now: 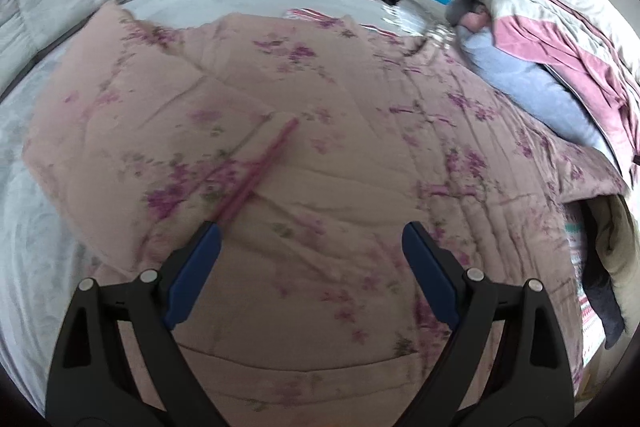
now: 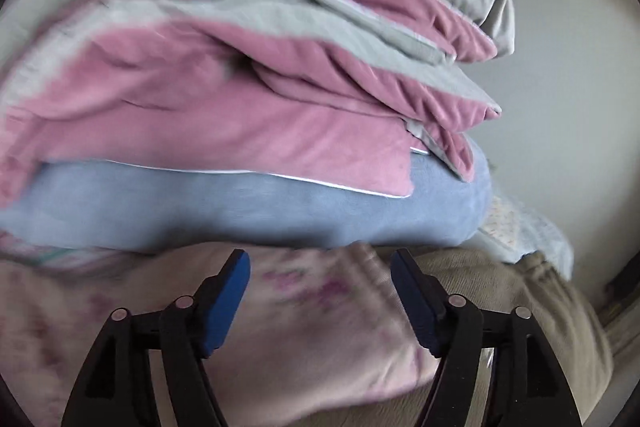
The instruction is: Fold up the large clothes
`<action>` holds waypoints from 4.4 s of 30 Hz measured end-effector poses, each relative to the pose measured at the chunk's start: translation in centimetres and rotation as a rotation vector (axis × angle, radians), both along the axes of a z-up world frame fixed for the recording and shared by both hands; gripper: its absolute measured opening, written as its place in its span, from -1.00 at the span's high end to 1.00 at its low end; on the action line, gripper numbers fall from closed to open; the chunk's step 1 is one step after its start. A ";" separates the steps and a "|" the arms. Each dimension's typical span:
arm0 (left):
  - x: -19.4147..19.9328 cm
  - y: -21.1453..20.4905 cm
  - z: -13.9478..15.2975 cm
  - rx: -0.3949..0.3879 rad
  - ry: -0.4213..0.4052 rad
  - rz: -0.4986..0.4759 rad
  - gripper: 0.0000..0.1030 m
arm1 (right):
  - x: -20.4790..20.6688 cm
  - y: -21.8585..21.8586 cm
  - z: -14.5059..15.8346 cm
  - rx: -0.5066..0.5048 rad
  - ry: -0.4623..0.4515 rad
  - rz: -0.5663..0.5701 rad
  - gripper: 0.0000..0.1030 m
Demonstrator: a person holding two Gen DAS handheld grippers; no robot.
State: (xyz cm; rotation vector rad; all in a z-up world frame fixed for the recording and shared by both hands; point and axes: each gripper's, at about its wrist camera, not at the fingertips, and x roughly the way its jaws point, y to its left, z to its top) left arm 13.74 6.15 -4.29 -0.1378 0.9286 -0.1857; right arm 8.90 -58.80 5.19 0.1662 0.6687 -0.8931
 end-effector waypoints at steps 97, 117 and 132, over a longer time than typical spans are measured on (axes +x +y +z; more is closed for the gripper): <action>-7.4 14.2 -3.6 -0.135 0.215 -0.146 -0.62 | -14.5 23.9 -16.5 0.502 0.196 0.674 0.11; -1.3 0.1 0.0 -0.210 0.050 -0.110 -0.82 | -8.4 6.5 -4.6 0.498 -0.279 0.177 -0.64; 3.3 -3.6 -2.3 -0.307 0.127 -0.165 -0.82 | -3.2 -1.7 -5.8 0.450 -0.348 -0.064 0.44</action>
